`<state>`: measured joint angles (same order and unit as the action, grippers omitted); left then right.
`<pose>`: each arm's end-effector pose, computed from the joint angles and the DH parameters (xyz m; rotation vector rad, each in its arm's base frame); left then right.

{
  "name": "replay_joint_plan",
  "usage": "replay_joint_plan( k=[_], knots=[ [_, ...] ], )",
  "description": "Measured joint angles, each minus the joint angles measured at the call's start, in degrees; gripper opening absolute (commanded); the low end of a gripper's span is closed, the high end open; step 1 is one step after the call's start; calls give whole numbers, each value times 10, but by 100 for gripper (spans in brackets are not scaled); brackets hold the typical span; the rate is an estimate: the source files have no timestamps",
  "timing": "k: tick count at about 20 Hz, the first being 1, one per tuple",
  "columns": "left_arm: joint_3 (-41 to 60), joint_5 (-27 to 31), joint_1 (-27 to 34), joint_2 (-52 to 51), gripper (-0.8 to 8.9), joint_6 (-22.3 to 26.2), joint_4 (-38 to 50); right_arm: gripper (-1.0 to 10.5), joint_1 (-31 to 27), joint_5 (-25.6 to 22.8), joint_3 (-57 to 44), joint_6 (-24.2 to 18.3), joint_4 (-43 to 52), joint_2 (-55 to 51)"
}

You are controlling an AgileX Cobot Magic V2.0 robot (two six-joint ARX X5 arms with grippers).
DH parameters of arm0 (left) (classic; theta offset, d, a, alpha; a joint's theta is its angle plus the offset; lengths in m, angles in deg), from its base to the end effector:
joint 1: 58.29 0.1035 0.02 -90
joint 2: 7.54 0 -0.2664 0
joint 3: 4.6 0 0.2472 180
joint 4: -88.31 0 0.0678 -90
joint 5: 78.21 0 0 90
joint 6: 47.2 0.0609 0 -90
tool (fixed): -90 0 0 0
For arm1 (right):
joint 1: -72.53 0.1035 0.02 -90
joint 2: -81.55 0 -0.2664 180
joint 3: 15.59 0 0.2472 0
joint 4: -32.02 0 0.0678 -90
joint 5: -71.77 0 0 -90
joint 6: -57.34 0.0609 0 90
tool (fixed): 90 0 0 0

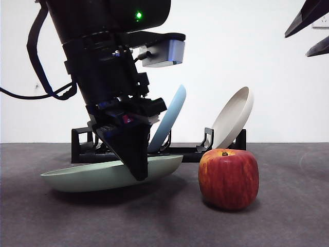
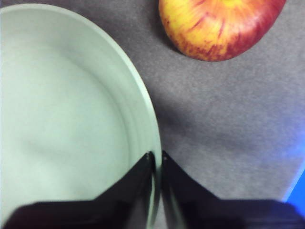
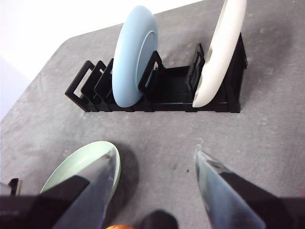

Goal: Take the green plate from the plate rack,put the plate on the table,take the apple from the table,put the apple in the plate

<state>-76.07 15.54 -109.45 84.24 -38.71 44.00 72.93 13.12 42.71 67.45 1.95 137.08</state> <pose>0.2008 -0.2430 0.1678 0.6614 0.9774 -0.8161 0.2224 0.0332 0.2801 0.2976 0.5127 0.5020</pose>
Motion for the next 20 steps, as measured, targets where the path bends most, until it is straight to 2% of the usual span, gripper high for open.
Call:
replay_joint_plan(
  k=[1,2,4,7,9,11,13,17,20],
  knots=[
    [0,-16,0,1,388,-4,-1,285,2,0,0,0,-5,0],
    [0,-19,0,3,409,-10,-2,292,7,0,0,1,-12,0],
    [0,-21,3,3,409,-28,-2,324,23,0,0,2,-21,0],
    [-2,-20,7,-17,408,-55,-7,481,55,-1,0,2,-31,0],
    [-18,-11,7,-64,408,-61,-9,481,83,-11,0,1,-50,0],
    [-45,37,7,-124,408,-63,-4,488,129,-65,5,-12,-87,0],
    [-68,104,7,-188,408,-63,-4,552,181,-127,9,-29,-106,2],
    [-118,223,7,-313,407,-59,-5,568,283,-210,17,-41,-105,34],
    [-150,276,7,-395,407,-49,-4,568,339,-256,27,-49,-101,96]
  ],
)
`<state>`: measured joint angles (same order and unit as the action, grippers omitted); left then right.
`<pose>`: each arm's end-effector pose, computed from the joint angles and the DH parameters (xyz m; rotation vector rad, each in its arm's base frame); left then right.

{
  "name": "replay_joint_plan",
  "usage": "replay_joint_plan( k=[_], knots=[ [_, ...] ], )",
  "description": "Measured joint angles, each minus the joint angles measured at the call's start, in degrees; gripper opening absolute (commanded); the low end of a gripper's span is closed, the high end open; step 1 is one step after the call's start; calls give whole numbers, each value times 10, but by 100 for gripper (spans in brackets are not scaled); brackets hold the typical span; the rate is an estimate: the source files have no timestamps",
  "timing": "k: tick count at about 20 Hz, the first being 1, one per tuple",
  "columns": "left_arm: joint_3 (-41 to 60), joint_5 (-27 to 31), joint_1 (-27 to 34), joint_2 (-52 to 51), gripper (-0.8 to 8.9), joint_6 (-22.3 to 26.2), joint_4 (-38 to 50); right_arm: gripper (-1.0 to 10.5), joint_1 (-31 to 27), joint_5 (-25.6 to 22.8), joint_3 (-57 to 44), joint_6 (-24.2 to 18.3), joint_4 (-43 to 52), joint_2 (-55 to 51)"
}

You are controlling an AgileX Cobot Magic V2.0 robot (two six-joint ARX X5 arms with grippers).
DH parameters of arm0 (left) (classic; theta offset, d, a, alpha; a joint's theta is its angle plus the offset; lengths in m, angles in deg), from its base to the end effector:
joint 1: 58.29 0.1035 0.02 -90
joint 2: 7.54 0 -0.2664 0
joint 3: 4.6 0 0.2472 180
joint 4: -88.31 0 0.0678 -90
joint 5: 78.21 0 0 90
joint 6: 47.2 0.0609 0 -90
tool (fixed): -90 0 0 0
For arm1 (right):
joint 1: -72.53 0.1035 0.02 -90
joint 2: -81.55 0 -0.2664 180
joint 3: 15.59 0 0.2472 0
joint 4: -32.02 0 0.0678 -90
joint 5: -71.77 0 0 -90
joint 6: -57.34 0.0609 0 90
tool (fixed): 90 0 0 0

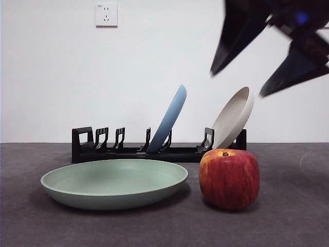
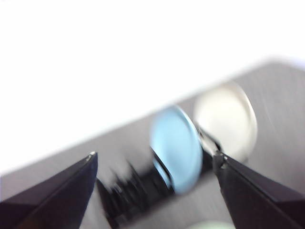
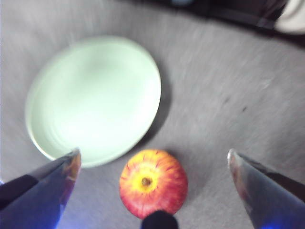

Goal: Take the green plate from the plate rack,put the plate on the table,take the apple from the table,put the apple in the plate

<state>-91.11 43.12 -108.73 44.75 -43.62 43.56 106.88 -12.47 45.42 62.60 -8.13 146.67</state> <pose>0.1386 -0.1180 0.4314 0.1827 0.1292 -0.3371 0.2000 0.1441 0.2379 -0.1107 0.7922 0.6279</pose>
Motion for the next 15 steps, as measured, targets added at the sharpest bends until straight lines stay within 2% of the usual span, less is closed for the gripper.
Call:
replay_joint_plan(
  k=[4,12,14,15],
  knots=[
    [-12,24,0,-73,407,3,-14,567,44,-58,20,-26,0,103],
    [-12,75,0,-109,407,5,-83,558,47,-58,28,-38,-7,224],
    [-12,75,0,-108,407,4,-96,428,47,-58,28,-38,-15,237],
    [-11,75,0,-107,407,4,-100,275,47,-58,28,-37,-17,239]
  ],
)
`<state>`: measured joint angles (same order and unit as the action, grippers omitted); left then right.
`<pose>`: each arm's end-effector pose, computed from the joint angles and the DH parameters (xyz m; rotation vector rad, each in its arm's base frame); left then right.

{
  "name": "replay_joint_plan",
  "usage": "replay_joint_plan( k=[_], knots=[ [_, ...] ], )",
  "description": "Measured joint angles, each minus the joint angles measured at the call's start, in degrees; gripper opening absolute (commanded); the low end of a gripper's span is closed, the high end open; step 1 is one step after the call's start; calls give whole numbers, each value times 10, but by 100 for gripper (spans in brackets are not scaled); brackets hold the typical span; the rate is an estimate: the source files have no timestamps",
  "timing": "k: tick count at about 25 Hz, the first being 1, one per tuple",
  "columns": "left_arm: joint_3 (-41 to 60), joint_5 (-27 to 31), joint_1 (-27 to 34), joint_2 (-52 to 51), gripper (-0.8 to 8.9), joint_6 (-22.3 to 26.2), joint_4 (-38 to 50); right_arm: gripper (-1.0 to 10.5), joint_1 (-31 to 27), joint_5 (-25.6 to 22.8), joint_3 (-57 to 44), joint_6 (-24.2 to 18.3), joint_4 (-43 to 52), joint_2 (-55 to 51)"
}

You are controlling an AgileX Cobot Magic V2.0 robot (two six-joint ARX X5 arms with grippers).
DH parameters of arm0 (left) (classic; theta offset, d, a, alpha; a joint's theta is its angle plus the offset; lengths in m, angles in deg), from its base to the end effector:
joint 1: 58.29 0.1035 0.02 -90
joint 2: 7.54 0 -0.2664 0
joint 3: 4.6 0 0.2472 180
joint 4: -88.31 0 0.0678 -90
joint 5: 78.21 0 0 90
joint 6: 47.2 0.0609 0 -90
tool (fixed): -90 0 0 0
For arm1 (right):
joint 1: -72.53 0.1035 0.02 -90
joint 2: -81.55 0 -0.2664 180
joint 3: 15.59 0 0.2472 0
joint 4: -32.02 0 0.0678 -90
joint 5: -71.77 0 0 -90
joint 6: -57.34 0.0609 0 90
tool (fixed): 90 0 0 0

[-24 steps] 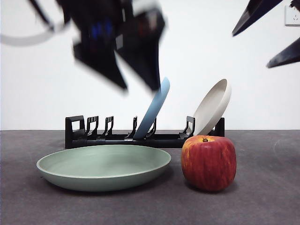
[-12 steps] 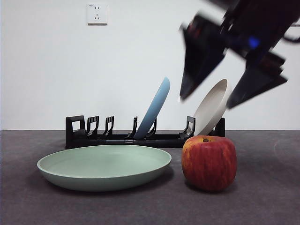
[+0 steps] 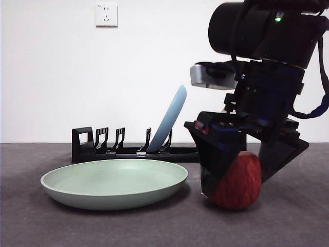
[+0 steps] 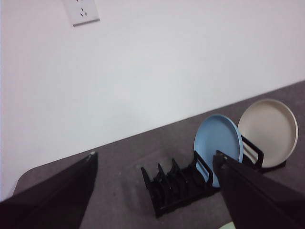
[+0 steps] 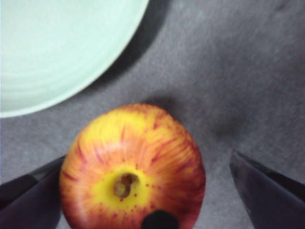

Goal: Take the green plate from the plate rack,put the plate on the table,take the apple from the table,put the apple in the plate

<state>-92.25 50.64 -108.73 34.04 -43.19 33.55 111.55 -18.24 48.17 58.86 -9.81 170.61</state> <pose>0.0970 -0.0575 0.4409 0.1764 0.1010 -0.2057 0.2246 0.1820 0.1456 -0.3755 1.1307 0.5845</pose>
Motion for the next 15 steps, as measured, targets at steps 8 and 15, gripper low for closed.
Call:
replay_joint_plan(
  k=[8,15],
  knots=[
    [0,0,0,0,405,0,-7,-12,4,0,21,9,-7,-47],
    [0,0,0,12,405,0,-7,-12,39,56,178,12,3,-26]
  ],
)
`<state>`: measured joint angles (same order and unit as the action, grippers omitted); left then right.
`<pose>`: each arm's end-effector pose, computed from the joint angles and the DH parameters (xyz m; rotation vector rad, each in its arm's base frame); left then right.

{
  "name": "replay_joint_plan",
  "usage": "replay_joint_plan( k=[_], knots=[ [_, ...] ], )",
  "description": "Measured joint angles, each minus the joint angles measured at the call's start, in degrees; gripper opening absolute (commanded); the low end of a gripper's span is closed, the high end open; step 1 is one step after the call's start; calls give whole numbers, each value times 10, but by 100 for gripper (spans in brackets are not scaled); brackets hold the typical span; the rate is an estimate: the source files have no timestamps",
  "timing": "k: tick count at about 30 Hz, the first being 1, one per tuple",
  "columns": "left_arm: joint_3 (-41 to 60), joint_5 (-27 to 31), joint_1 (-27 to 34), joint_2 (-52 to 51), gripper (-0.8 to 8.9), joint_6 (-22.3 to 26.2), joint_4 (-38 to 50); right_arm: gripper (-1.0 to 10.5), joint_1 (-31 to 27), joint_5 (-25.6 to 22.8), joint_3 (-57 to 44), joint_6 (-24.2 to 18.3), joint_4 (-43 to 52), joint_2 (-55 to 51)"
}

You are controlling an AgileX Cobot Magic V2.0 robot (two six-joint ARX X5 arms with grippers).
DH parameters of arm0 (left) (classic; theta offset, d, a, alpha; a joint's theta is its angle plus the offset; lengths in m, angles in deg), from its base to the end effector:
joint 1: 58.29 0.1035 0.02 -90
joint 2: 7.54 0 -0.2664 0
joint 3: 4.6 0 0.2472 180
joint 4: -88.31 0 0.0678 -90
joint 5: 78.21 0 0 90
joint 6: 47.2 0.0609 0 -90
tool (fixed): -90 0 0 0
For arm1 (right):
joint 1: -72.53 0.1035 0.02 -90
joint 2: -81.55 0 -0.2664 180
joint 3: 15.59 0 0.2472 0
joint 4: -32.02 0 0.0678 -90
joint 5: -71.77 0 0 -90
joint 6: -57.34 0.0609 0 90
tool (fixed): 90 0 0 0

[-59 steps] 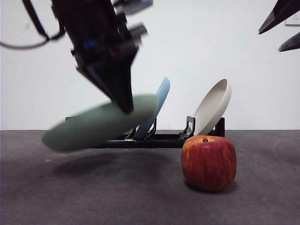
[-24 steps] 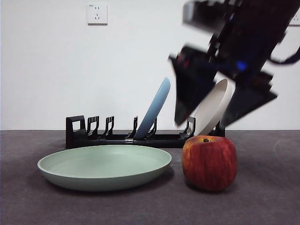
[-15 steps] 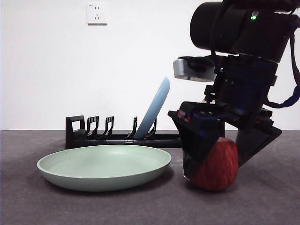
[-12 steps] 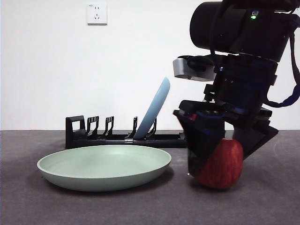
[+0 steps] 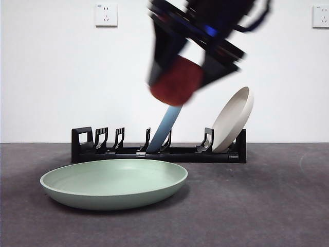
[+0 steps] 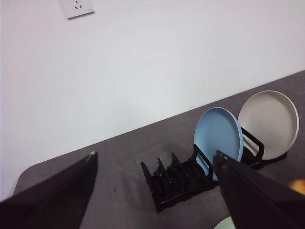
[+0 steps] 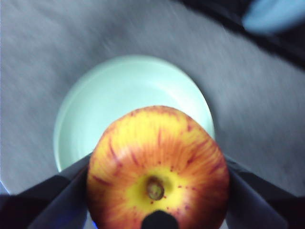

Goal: Take the green plate from the plate rack,put the plate on the table,take the apple from the table,put the apple in the plate

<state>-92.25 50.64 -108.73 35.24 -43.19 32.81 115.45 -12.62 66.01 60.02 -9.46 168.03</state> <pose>0.1014 -0.0627 0.4376 0.2002 0.1252 -0.2064 0.2439 0.2349 0.2554 -0.2246 0.8066 0.7798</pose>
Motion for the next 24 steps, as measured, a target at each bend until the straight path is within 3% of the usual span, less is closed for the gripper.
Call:
replay_joint_plan(
  k=[6,10,15,24],
  knots=[
    [0,0,0,3,405,0,-1,-12,41,0,105,-8,-2,147],
    [0,0,0,3,405,0,-1,-12,60,0,125,-8,-13,223],
    [0,0,0,3,405,0,-10,6,63,-27,125,-18,-36,250],
    [0,0,0,3,405,0,-21,70,62,-25,127,-25,-38,269]
  ],
)
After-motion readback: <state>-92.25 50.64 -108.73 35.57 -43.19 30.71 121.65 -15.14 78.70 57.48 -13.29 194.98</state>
